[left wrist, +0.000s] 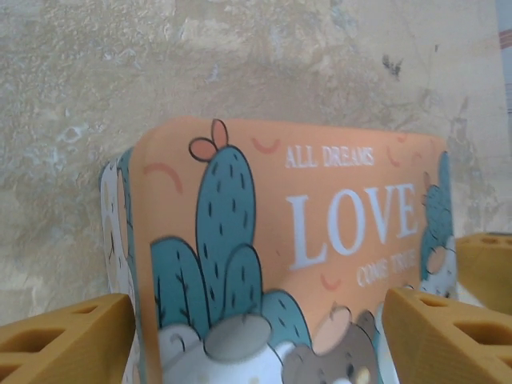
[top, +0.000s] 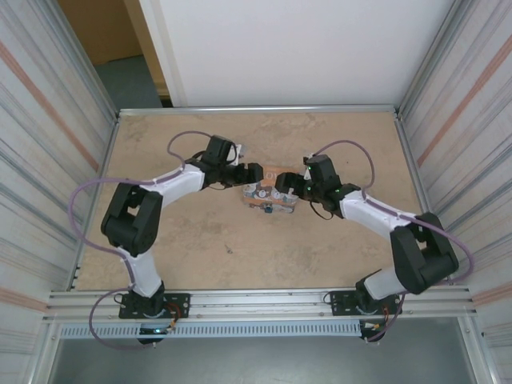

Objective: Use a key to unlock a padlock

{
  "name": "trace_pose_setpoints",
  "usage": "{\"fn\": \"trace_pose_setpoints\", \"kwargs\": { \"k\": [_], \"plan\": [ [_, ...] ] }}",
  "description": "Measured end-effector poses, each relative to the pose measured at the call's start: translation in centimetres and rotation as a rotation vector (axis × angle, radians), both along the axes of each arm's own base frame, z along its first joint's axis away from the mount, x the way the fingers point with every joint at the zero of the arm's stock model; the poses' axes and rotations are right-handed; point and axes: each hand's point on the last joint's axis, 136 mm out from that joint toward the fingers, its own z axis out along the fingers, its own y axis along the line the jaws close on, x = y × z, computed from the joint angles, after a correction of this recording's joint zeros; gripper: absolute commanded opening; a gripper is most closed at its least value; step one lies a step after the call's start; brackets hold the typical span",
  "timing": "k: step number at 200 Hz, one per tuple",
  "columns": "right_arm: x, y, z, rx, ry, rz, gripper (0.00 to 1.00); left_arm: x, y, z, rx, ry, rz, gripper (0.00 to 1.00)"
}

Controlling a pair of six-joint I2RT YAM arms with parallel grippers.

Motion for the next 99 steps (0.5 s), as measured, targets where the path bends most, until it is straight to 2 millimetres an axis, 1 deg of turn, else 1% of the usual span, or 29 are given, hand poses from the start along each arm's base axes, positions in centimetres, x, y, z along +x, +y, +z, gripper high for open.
{"fn": "trace_pose_setpoints", "kwargs": {
  "k": [17, 36, 47, 59, 71, 99],
  "plan": [
    [-0.6, -0.7, 1.2, -0.024, -0.024, -0.003, 0.92, -0.1, 1.4, 1.9, -0.010, -0.034, 0.027, 0.87],
    [-1.6, -1.4, 1.7, -0.060, -0.020, 0.003, 0.89, -0.7, 3.2, 4.1, -0.020, -0.078, 0.063, 0.86],
    [-2.5, -1.4, 1.9, -0.088, -0.011, 0.021, 0.86, -1.2, 4.0, 4.8, -0.021, -0.096, 0.078, 0.86],
    [-3.5, -0.8, 2.2, -0.113, -0.002, 0.052, 0.84, -2.2, 4.8, 5.5, -0.020, -0.115, 0.085, 0.86],
    [-4.7, 0.4, 2.7, -0.131, 0.003, 0.104, 0.83, -3.5, 5.5, 5.8, -0.017, -0.124, 0.089, 0.86],
    [-7.9, 3.6, 3.3, -0.169, 0.025, 0.229, 0.80, -6.8, 7.5, 5.3, 0.003, -0.137, 0.117, 0.85]
  ]
}}
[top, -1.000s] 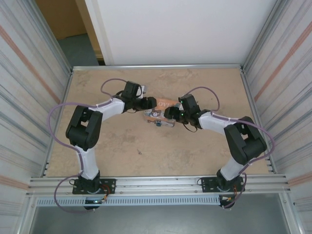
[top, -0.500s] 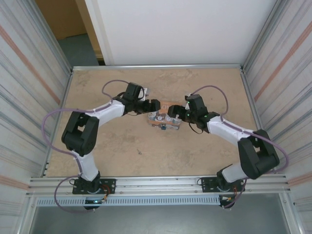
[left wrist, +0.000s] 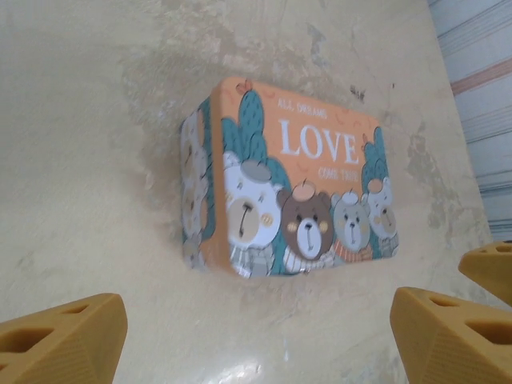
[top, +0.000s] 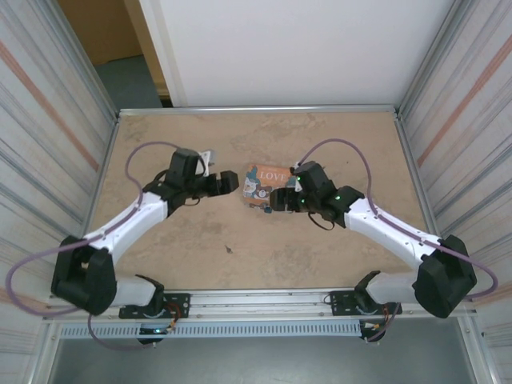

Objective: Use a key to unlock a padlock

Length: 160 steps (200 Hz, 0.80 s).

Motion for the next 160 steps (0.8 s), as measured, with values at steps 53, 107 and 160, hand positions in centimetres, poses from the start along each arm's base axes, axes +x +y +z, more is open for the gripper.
{"fn": "trace_pose_setpoints", "kwargs": {
  "k": [53, 107, 160],
  "plan": [
    [-4.7, 6.7, -2.2, -0.106, 0.092, 0.217, 0.73, -5.3, 5.1, -1.4, 0.050, -0.023, 0.146, 0.86],
    [-7.6, 11.8, -5.9, -0.224, 0.181, 0.350, 0.65, -9.5, 10.1, -1.7, 0.063, -0.067, 0.335, 0.85],
    [-8.8, 14.5, -8.7, -0.302, 0.237, 0.418, 0.58, -12.0, 13.1, -2.7, 0.097, -0.055, 0.440, 0.86]
  ]
}}
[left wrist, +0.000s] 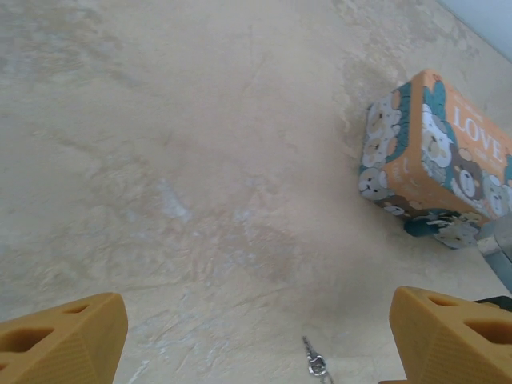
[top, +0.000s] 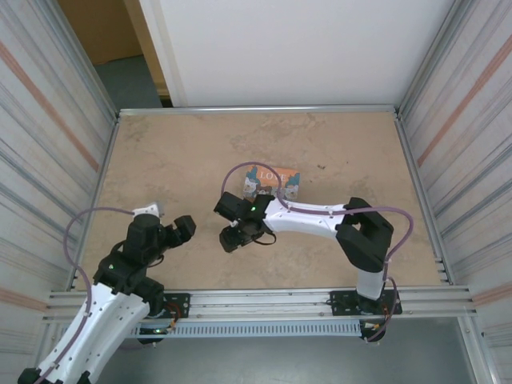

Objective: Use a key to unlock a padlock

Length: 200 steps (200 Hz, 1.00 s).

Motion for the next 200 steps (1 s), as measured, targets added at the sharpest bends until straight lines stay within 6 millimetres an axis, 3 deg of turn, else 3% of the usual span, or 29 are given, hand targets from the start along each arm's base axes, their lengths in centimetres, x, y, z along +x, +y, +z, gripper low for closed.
{"fn": "trace_pose_setpoints", "kwargs": {
  "k": [53, 104, 200],
  "plan": [
    [-0.8, 1.7, -1.8, -0.055, 0.026, 0.054, 0.51, -0.7, 1.3, -0.7, 0.034, 0.024, 0.050, 0.86],
    [-1.2, 1.7, -3.6, -0.109, 0.049, 0.076, 0.44, -0.6, 1.5, -0.7, 0.040, 0.023, 0.058, 0.87],
    [-1.1, 1.7, -4.2, -0.124, 0.057, 0.077, 0.36, -0.6, 1.5, -0.7, 0.042, 0.026, 0.059, 0.87]
  ]
}}
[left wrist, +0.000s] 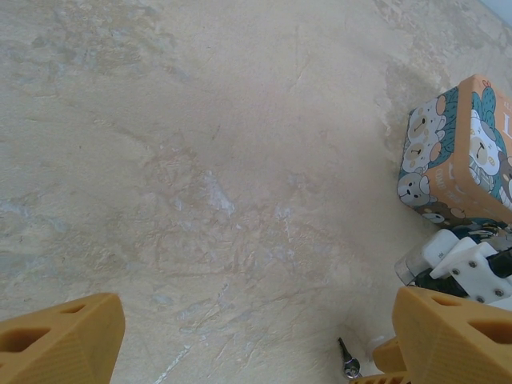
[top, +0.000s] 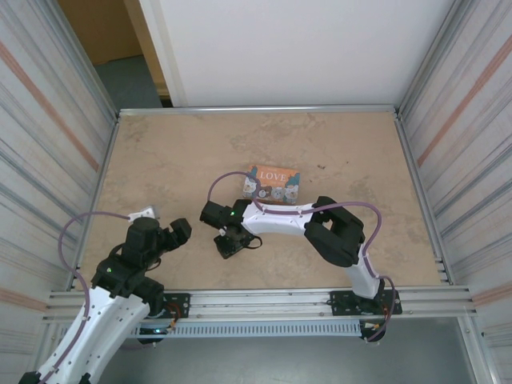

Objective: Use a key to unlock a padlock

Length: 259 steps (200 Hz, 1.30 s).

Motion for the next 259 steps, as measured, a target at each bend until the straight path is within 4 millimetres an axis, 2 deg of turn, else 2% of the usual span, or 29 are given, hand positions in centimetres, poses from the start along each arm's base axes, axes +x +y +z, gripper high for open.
{"fn": "trace_pose_setpoints", "kwargs": {
  "k": [66, 187, 259],
  "plan": [
    [0.08, 0.17, -0.14, -0.003, 0.001, 0.002, 0.28, 0.02, -0.02, -0.22, 0.005, 0.011, 0.000, 0.87],
    [0.07, 0.14, -0.68, -0.014, 0.005, 0.001, 0.20, 0.03, -0.02, -0.21, 0.005, 0.011, 0.000, 0.87],
    [0.28, 0.38, -0.53, -0.002, 0.000, -0.001, 0.04, 0.07, -0.04, -0.17, 0.004, 0.009, 0.000, 0.87]
  ]
}}
